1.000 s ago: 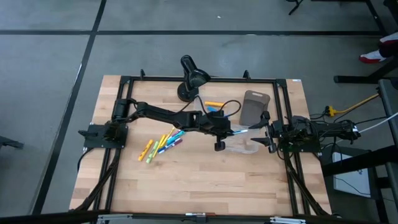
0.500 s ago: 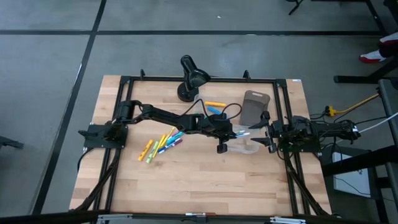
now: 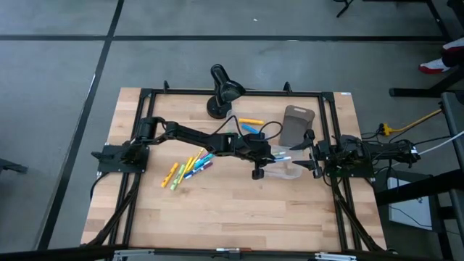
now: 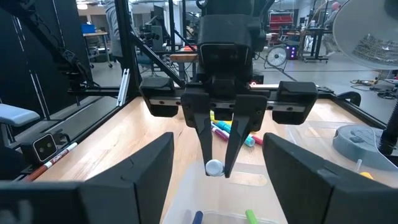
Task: Pick & Place Markers
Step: Put the light blue marker pen into the bottom transparent bin, then put the dark pink marker pen into the bottom transparent bin
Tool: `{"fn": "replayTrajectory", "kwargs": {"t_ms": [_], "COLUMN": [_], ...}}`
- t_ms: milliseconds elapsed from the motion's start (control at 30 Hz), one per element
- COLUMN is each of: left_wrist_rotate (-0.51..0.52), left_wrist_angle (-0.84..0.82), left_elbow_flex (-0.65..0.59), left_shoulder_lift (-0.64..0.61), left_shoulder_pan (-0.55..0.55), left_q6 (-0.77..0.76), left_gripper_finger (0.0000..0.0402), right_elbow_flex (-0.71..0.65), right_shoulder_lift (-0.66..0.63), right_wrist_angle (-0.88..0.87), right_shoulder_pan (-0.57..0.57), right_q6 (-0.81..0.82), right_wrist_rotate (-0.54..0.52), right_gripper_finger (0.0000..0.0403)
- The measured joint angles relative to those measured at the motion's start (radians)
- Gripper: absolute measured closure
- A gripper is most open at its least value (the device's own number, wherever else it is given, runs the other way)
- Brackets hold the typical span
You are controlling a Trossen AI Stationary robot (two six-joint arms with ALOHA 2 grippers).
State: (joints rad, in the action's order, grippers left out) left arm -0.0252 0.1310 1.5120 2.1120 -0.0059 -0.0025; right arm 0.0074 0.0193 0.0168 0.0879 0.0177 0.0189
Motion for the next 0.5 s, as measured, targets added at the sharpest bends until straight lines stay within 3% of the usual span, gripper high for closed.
{"fn": "replayTrajectory", "kwargs": {"t_ms": [367, 500], "left_wrist_rotate": [0.031, -0.002], "left_wrist_angle": [-0.002, -0.024], "left_elbow_flex": [0.000, 0.000], "left_shoulder_lift": [-0.001, -0.013], "left_shoulder_pan": [0.000, 0.000], "left_q6": [-0.010, -0.003], "left_gripper_finger": [0.0292, 0.0277], "right_elbow_flex": [0.000, 0.000], "right_shoulder_lift": [0.000, 0.000], "right_wrist_angle": [0.000, 0.000], "right_shoulder_pan": [0.000, 0.000], "right_q6": [0.000, 0.000], "right_wrist_rotate": [0.000, 0.000], "right_gripper_finger": [0.0159, 0.0159]}}
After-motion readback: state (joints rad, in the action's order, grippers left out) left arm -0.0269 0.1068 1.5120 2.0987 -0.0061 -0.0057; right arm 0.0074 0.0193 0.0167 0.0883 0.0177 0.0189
